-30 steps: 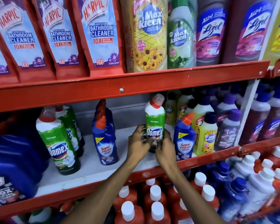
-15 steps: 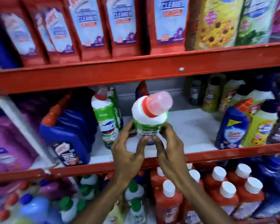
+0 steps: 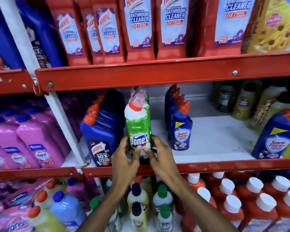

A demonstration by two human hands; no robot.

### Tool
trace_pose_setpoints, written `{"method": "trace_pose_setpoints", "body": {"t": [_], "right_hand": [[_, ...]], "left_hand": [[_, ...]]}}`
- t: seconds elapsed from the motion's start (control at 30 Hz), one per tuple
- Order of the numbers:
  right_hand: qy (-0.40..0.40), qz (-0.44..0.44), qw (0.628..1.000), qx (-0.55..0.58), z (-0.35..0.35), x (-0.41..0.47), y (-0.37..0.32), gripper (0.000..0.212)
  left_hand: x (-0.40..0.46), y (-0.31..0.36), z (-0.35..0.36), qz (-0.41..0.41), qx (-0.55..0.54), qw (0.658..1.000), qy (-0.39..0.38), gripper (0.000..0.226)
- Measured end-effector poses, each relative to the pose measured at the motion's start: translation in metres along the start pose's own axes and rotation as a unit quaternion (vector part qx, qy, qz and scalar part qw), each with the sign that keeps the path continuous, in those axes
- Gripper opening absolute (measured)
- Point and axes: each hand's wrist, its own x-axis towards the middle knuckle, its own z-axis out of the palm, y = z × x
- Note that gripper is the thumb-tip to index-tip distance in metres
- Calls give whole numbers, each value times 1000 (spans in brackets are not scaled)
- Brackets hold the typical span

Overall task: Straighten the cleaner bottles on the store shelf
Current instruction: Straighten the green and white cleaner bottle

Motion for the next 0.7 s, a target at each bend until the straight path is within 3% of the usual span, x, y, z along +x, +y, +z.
{"method": "trace_pose_setpoints", "body": {"t": [0.13, 0.23, 0.37, 0.47, 0.7], "right_hand": [[1, -19, 999, -28, -13, -5, 1, 46], [35, -49, 993, -97, -38, -18, 3, 56], [108, -101, 960, -236, -83, -30, 9, 65], [132, -90, 926, -342, -116, -32, 19, 71], [186, -32, 890, -415, -199, -48, 56, 76]], "left_hand": [[-2, -1, 4, 0, 14, 1000, 13, 52], [-10, 5, 4, 28, 24, 996, 78, 62], [-14, 24, 13, 223, 100, 960, 133, 62], [-13, 44, 37, 328, 204, 918, 85, 69], [-24, 83, 131, 358, 234, 900, -78, 84]]}}
